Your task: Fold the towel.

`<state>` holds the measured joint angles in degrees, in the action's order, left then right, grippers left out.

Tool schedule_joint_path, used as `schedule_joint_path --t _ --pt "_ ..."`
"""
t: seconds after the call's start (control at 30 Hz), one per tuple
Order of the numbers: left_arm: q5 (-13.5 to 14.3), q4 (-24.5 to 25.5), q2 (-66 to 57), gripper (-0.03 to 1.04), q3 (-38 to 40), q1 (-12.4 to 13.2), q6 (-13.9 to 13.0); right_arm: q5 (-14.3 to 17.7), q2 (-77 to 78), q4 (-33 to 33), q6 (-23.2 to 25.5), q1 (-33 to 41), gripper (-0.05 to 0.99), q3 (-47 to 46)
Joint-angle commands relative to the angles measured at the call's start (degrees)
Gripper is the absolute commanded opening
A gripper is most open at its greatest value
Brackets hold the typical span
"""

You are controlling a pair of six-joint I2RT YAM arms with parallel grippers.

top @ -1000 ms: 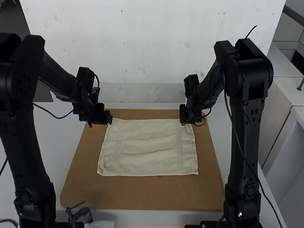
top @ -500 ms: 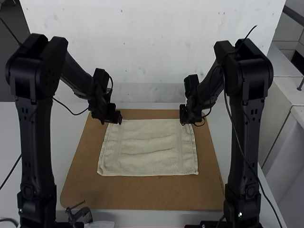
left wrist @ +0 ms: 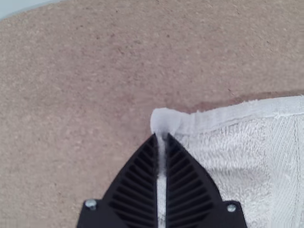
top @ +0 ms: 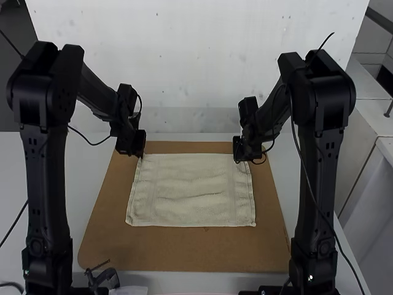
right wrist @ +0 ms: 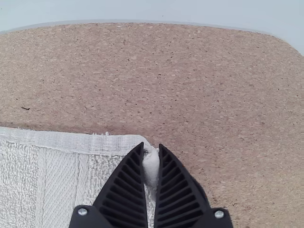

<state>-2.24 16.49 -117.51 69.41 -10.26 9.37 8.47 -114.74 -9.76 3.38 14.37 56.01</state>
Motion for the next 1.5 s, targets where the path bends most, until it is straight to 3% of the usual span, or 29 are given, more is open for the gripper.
schedule_joint_path --t 0.0,0.27,0.6,0.93,1.2,1.47 --pt "-3.8 2.0 4.6 0.02 -1.0 -1.7 3.3 4.0 3.4 0.5 -0.3 -0.5 0.02 0.8" --pt "-3.4 3.5 9.6 0.02 -0.7 -2.1 5.5 5.4 7.4 -0.3 0.2 0.0 0.02 3.3" --pt "-0.3 3.6 18.5 0.02 -1.1 -2.3 8.4 5.3 12.5 -6.4 1.7 -0.2 0.02 1.5" --pt "1.3 4.5 26.9 0.02 -8.3 -5.5 8.4 4.8 19.1 -9.1 1.5 0.6 0.02 -6.8" --pt "1.7 8.1 36.4 0.02 -15.8 -10.0 8.7 2.3 27.0 -7.9 0.8 0.6 0.02 -14.7" --pt "2.7 10.2 43.9 0.02 -22.9 -11.9 9.3 -4.7 37.1 -3.6 -5.1 -1.5 0.02 -22.5"
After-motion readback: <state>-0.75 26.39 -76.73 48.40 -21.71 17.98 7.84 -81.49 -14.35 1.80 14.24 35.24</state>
